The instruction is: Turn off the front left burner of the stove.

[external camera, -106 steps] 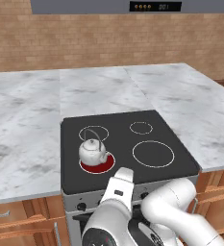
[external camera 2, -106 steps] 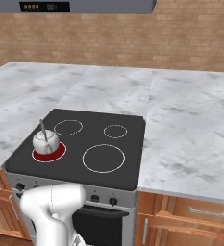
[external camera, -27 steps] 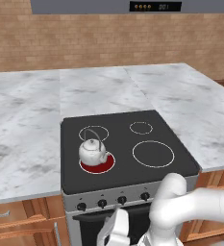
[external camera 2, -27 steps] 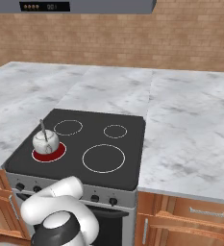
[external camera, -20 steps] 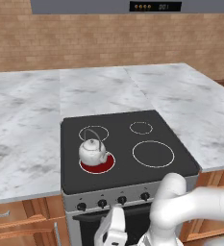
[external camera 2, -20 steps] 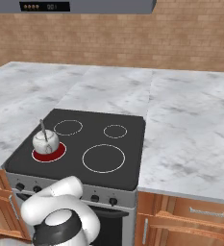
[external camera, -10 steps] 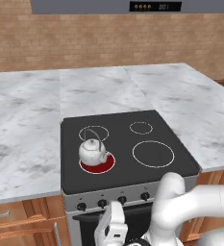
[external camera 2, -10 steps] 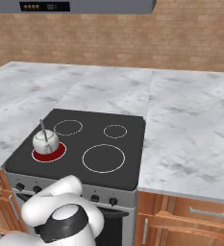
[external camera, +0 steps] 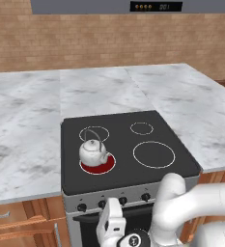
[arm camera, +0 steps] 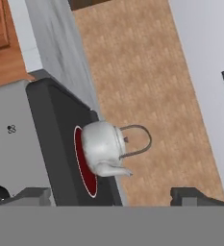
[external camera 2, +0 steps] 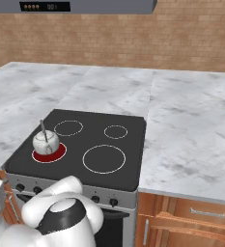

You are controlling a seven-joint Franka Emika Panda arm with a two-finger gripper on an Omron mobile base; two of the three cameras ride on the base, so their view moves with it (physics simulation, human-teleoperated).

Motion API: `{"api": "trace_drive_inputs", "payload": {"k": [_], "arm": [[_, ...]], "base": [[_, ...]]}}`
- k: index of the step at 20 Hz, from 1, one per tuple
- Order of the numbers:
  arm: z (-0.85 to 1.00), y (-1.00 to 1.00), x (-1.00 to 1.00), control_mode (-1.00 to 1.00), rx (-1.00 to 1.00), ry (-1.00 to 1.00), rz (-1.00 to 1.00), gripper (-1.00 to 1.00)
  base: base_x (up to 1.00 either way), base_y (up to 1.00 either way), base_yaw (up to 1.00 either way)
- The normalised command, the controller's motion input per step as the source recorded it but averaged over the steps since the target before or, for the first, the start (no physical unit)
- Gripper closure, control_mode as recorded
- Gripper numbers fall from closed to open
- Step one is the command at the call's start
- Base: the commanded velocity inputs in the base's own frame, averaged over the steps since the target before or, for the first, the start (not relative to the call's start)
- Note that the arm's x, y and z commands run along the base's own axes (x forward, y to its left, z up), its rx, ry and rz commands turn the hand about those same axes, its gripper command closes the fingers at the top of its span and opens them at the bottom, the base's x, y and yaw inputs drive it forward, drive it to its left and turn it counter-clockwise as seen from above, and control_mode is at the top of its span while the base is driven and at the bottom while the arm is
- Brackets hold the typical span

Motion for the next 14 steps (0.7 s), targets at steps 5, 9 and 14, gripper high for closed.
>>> {"api": "trace_drive_inputs", "payload": {"k": [5, 9, 14], "arm": [[-0.24, 0.10, 0.13, -1.00, -0.09, 0.01, 0.00, -1.00], [-0.26, 0.14, 0.06, -1.00, -0.08, 0.00, 0.00, -1.00], [-0.13, 0.36, 0.15, -1.00, -0.07, 0.00, -0.01, -1.00]], "base": [[0.00, 0.00, 0.00], [0.00, 0.00, 0.00], [0.00, 0.00, 0.00]]}}
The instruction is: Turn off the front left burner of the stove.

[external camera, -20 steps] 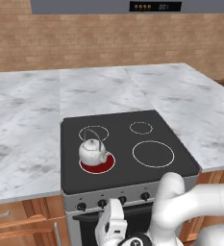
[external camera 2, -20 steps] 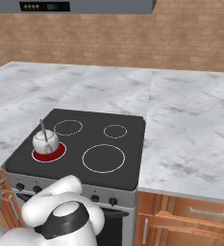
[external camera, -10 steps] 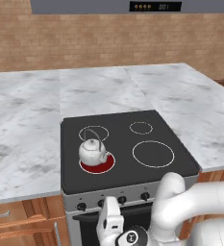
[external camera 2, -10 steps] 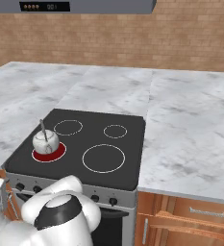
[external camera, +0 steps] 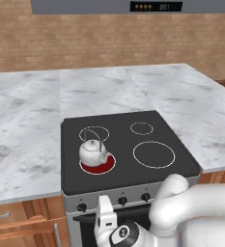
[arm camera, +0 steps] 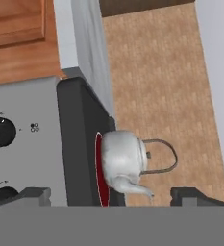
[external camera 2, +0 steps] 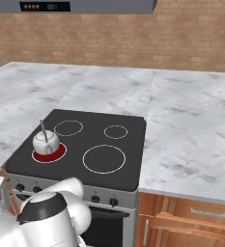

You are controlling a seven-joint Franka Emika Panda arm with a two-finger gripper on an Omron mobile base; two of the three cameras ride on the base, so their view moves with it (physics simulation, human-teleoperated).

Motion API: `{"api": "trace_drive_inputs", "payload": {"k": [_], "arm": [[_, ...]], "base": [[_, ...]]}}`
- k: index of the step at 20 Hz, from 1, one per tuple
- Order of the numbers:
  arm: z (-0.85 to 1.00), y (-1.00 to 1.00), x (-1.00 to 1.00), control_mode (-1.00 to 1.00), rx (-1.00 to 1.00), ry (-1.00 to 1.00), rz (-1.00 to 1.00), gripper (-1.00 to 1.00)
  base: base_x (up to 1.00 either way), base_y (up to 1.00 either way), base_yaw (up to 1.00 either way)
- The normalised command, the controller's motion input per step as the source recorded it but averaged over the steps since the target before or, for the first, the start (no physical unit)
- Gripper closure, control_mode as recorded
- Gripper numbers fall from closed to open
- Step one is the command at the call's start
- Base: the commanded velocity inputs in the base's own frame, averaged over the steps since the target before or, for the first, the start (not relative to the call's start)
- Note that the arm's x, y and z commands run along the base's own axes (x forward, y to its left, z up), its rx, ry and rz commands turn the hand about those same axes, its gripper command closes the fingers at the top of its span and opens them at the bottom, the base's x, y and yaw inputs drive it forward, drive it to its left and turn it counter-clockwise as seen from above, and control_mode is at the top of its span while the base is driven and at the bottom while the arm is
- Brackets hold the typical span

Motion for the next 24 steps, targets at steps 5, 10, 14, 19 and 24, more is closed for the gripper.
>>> {"api": "trace_drive_inputs", "payload": {"k": [5, 10, 14, 19, 24], "arm": [[-0.09, 0.34, 0.03, -1.00, -0.01, 0.00, 0.00, -1.00], [-0.10, 0.30, 0.00, -1.00, 0.00, 0.00, -0.02, -1.00], [-0.21, 0.13, 0.00, -1.00, 0.00, 0.00, -0.04, -1.00], [-0.24, 0.01, 0.01, -1.00, 0.00, 0.00, -0.04, -1.00], [-0.10, -0.01, 0.01, -1.00, 0.04, 0.00, -0.05, -1.00]], "base": [[0.00, 0.00, 0.00], [0.00, 0.00, 0.00], [0.00, 0.00, 0.00], [0.00, 0.00, 0.00], [0.00, 0.00, 0.00]]}}
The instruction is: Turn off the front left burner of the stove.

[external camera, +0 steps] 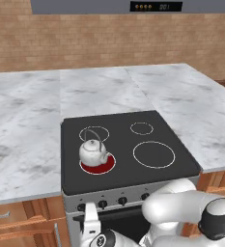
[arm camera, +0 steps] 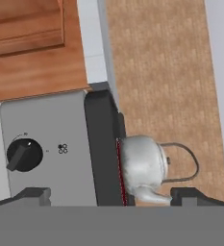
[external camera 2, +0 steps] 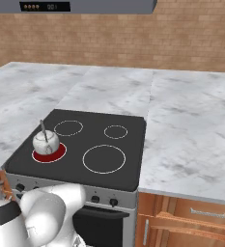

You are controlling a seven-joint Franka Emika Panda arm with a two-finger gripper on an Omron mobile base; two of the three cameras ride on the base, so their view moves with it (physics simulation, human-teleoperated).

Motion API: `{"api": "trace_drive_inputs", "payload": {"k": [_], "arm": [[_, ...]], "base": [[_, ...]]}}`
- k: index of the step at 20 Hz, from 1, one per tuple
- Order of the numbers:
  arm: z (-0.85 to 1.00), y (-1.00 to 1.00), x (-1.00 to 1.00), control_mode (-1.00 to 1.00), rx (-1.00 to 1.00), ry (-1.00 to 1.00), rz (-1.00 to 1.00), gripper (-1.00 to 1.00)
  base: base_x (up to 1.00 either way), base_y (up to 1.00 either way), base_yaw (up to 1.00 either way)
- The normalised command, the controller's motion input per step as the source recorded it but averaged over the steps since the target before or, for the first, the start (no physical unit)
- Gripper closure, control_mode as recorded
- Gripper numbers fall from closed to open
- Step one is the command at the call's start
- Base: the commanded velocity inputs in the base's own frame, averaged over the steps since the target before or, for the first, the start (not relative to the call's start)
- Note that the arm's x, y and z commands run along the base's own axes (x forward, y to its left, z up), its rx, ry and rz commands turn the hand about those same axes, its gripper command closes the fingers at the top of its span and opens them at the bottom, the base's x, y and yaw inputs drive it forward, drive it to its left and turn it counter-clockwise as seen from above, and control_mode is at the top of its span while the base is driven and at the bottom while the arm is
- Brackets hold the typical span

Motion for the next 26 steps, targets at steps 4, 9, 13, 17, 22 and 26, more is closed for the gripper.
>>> {"api": "trace_drive_inputs", "payload": {"k": [4, 9, 13, 17, 22, 26], "arm": [[-0.09, -0.03, 0.10, -1.00, 0.04, 0.00, -0.05, -1.00], [-0.08, -0.07, 0.16, -1.00, 0.04, 0.00, -0.04, -1.00], [-0.17, -0.09, 0.15, -1.00, 0.03, 0.00, -0.04, -1.00], [-0.18, -0.03, 0.08, -1.00, 0.02, 0.00, -0.04, -1.00], [-0.20, 0.00, 0.02, -1.00, 0.00, 0.00, -0.03, -1.00], [-0.09, 0.00, 0.09, -1.00, 0.00, 0.00, -0.04, -1.00]], "base": [[0.00, 0.00, 0.00], [0.00, 0.00, 0.00], [0.00, 0.00, 0.00], [0.00, 0.00, 0.00], [0.00, 0.00, 0.00], [0.00, 0.00, 0.00]]}}
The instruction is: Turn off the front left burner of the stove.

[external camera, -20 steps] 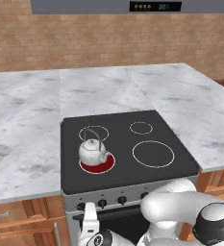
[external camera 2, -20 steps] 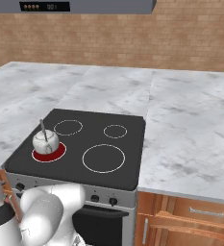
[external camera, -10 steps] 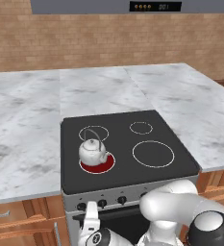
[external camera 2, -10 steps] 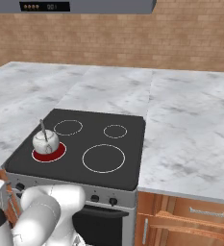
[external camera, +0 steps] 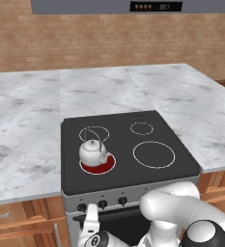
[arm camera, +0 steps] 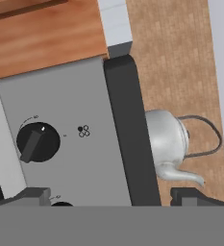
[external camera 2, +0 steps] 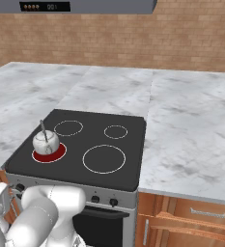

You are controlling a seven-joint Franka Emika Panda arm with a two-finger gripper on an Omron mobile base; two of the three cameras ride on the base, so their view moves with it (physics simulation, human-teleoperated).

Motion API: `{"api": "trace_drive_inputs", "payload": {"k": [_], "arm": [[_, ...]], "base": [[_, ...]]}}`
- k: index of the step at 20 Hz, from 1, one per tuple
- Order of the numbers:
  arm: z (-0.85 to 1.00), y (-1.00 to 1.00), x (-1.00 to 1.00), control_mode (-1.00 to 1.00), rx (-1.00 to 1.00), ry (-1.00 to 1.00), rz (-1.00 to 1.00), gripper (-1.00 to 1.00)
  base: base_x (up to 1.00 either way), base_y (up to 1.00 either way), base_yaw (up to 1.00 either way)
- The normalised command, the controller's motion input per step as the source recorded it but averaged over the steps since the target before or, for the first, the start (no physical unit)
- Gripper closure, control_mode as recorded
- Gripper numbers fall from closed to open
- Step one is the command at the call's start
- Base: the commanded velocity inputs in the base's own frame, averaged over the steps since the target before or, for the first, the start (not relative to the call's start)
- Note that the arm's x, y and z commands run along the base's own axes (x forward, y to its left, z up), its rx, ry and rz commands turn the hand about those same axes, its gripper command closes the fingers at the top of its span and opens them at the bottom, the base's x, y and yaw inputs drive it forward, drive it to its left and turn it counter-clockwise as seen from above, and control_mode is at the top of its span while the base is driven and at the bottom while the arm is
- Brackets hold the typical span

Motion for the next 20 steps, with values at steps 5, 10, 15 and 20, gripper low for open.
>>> {"api": "trace_drive_inputs", "payload": {"k": [5, 10, 15, 20], "arm": [[-0.05, 0.00, 0.07, -1.00, 0.00, 0.00, -0.05, -1.00], [0.00, 0.00, 0.15, -1.00, 0.00, 0.00, -0.07, -1.00], [-0.04, 0.02, 0.10, -1.00, 0.00, 0.00, -0.06, -1.00], [-0.16, 0.07, 0.06, -1.00, 0.00, 0.00, -0.05, -1.00]], "base": [[0.00, 0.00, 0.00], [0.00, 0.00, 0.00], [0.00, 0.00, 0.00], [0.00, 0.00, 0.00]]}}
